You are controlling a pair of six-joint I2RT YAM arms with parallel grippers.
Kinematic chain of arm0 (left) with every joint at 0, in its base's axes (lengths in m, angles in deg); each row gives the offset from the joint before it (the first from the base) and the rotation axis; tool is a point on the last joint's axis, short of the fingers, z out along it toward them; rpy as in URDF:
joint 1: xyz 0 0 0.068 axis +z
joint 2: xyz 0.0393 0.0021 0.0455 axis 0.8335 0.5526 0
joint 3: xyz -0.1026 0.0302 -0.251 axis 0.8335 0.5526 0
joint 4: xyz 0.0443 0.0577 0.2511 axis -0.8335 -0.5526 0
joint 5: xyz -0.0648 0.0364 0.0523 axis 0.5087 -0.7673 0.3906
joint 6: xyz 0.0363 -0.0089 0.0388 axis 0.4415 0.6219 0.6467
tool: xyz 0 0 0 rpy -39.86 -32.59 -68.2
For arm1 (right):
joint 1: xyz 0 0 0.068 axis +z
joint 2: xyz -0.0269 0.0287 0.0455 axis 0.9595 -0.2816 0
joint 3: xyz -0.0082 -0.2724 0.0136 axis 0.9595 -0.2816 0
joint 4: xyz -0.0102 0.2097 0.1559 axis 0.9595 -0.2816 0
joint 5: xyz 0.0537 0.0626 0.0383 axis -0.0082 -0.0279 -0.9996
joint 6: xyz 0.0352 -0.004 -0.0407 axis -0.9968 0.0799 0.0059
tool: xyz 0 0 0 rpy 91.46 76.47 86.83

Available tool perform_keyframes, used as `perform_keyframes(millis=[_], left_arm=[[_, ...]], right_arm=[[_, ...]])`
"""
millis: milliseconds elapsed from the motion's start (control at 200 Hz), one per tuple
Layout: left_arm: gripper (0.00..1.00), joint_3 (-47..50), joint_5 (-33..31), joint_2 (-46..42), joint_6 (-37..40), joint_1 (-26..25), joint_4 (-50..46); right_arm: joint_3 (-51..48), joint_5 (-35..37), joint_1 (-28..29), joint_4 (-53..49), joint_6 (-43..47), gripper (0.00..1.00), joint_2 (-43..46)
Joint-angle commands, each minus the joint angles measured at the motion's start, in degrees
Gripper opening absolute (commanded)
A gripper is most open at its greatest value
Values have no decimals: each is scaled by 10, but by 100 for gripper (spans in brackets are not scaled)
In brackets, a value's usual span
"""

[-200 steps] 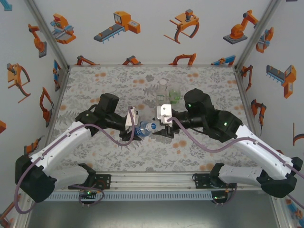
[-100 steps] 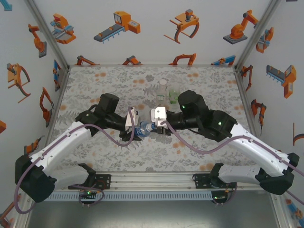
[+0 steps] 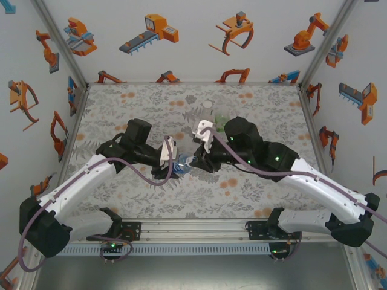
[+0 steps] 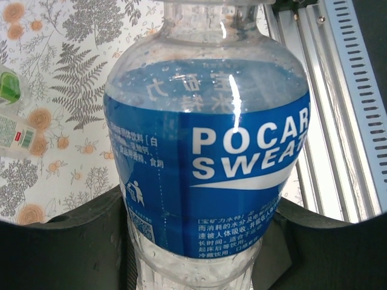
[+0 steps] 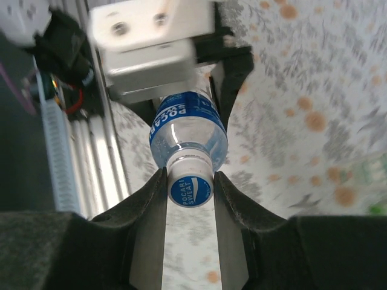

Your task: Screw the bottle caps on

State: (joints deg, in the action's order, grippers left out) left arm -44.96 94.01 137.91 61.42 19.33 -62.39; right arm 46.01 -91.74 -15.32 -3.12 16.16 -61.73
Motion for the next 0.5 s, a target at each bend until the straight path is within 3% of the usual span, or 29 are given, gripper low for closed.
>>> perform_keyframes(millis=[0,145,215,325,431,491], left_arm=[[0,-10,39,-11,7,-3,12],[0,-11,39,-7,6,-3,16],[0,-12,40,-6,4,-3,16],[0,-11,40,-7,4,-3,16],[0,-12,40,-7,3,-3,16],[0,-11,39,-8,3,-3,16]], right_arm=[[-30,99,-1,9,-278,0,5],[-65,162,-1,8,-574,0,25],[-74,164,-1,14,-665,0,29],[-75,151,-1,44,-685,0,26],[-67,156,-1,42,-647,0,21],[-57,166,-1,39,-600,10,24]])
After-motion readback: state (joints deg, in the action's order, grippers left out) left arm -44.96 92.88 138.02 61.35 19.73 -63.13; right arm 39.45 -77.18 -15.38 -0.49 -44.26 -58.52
